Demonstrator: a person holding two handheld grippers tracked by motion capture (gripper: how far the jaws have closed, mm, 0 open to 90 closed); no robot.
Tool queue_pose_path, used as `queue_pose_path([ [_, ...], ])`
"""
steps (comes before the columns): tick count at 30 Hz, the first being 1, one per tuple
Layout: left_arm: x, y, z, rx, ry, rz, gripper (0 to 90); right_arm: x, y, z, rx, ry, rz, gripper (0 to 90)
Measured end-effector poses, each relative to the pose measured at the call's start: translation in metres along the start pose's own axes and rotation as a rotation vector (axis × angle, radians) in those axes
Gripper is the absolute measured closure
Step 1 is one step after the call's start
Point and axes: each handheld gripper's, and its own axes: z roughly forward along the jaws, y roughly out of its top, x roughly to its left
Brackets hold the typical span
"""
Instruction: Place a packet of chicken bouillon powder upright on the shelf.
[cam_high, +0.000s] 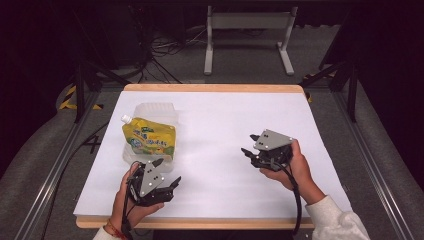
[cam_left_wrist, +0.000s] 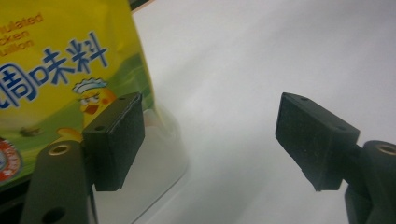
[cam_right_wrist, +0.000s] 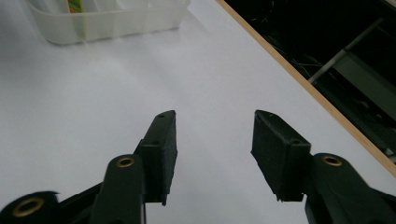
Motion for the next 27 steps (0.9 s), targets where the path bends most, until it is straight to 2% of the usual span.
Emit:
queue_pose_path([
  [2,-0.005,0.001,0.001,-0.005,-0.015,0.001,23.8,-0.001,-0.006,-0.004,0.003,-0.008,0.010,48.5],
  [6,-0.012,0.000,0.008,0.022,-0.052,0.029,23.1,-0.003,-0.019,-0.011,0.010,-0.027,0.010,45.0],
  [13,-0.020,-0.003,0.016,0.052,-0.080,0.038,21.3,-0.004,-0.045,-0.021,0.034,-0.057,0.013,37.9],
  [20,-0.025,-0.010,0.024,0.093,-0.111,0.039,20.2,-0.005,-0.074,-0.032,0.072,-0.111,0.021,31.3],
  [21,-0.025,-0.010,0.025,0.097,-0.113,0.052,20.1,-0.005,-0.079,-0.033,0.077,-0.117,0.024,30.4],
  [23,-0.026,-0.012,0.026,0.107,-0.122,0.049,20.0,-0.005,-0.089,-0.036,0.081,-0.128,0.030,29.1],
  [27,-0.028,-0.014,0.028,0.116,-0.132,0.055,19.5,-0.007,-0.110,-0.043,0.093,-0.136,0.071,26.7],
])
